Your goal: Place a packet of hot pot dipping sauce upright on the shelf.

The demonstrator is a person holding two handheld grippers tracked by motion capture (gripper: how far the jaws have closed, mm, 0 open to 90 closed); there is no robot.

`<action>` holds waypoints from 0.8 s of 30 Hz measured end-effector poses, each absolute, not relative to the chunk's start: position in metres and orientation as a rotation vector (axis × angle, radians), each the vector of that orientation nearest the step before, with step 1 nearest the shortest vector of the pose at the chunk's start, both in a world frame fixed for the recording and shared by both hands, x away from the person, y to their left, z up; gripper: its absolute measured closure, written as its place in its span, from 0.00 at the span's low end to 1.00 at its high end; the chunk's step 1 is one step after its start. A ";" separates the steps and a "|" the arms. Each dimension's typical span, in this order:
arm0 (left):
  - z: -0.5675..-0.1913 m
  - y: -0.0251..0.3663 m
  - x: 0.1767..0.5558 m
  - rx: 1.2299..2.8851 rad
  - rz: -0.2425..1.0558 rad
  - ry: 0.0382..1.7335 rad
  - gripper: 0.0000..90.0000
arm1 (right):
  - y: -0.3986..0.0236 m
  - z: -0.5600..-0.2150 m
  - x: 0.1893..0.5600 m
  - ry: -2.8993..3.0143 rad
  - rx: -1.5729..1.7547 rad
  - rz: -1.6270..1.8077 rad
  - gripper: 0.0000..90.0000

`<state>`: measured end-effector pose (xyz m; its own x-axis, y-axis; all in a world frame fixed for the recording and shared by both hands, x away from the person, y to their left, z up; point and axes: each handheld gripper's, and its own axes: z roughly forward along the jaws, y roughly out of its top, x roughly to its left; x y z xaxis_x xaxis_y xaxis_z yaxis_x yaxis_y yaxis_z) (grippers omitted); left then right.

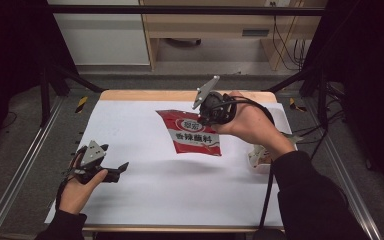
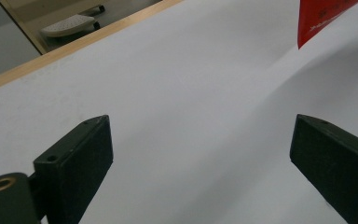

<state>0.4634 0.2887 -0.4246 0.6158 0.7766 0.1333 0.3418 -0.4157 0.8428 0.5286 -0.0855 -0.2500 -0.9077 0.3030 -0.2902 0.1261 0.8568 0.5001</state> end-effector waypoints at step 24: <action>-0.443 0.295 0.449 2.079 0.722 0.937 0.05 | -0.139 -0.220 0.553 2.595 0.402 0.754 1.00</action>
<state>0.4492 0.2945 -0.4425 0.5763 0.7955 0.1870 0.3843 -0.4658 0.7971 0.5530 -0.1385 -0.2202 -0.8758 0.3778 -0.3003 0.1581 0.8125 0.5611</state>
